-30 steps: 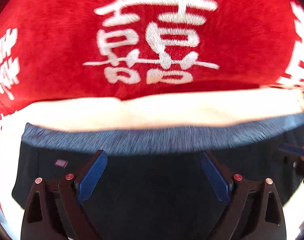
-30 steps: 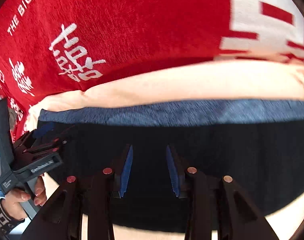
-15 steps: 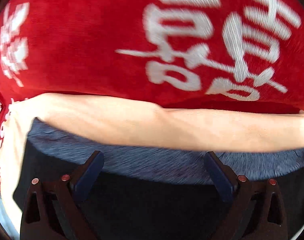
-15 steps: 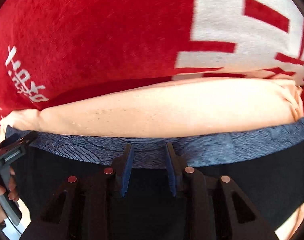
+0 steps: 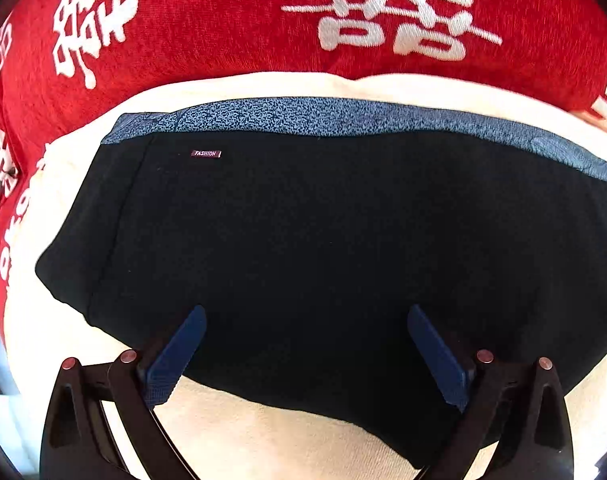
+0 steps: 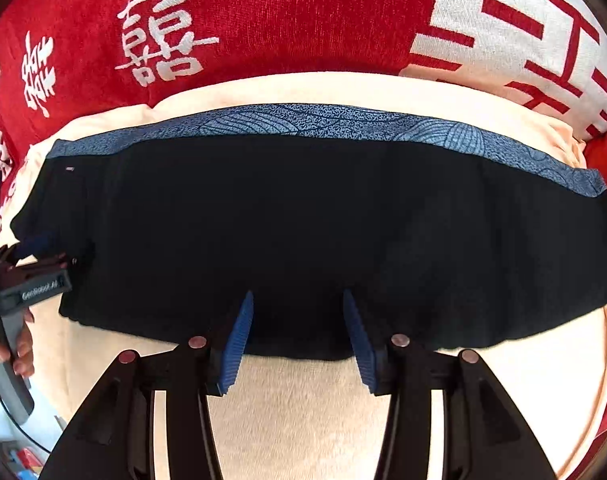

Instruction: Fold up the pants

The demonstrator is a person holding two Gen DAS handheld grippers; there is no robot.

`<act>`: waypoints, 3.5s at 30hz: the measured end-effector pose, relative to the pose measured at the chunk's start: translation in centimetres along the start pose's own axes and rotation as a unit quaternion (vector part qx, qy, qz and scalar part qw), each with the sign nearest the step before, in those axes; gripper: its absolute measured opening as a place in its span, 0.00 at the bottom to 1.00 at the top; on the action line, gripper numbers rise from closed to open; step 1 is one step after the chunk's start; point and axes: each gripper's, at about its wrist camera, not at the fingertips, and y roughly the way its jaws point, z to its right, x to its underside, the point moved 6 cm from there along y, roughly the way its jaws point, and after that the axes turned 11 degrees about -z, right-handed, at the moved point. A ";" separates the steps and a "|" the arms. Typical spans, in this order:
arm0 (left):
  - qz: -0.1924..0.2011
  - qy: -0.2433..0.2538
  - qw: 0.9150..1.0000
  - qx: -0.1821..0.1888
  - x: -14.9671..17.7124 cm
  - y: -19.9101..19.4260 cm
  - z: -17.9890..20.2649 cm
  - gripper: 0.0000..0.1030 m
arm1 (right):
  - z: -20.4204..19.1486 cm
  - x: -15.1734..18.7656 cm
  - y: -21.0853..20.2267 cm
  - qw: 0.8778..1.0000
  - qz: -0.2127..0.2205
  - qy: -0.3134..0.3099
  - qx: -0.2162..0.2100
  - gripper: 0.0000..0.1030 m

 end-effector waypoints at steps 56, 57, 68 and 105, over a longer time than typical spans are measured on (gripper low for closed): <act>0.047 0.122 0.991 0.026 -2.8 -4.8 27.9 0.99 | 28.5 4.0 -4.6 0.968 0.088 0.235 0.015 0.48; 0.047 0.121 0.991 0.027 -2.8 -4.8 27.9 0.99 | 29.0 4.5 -4.1 0.961 0.085 0.262 -0.009 0.48; 0.027 0.102 0.993 0.044 -3.4 -3.7 26.5 0.99 | 29.0 6.4 -2.3 0.925 0.091 0.337 -0.152 0.48; 0.018 0.077 0.995 0.066 -3.3 -2.0 25.5 0.99 | 31.3 0.8 -1.8 0.881 0.145 0.380 -0.242 0.17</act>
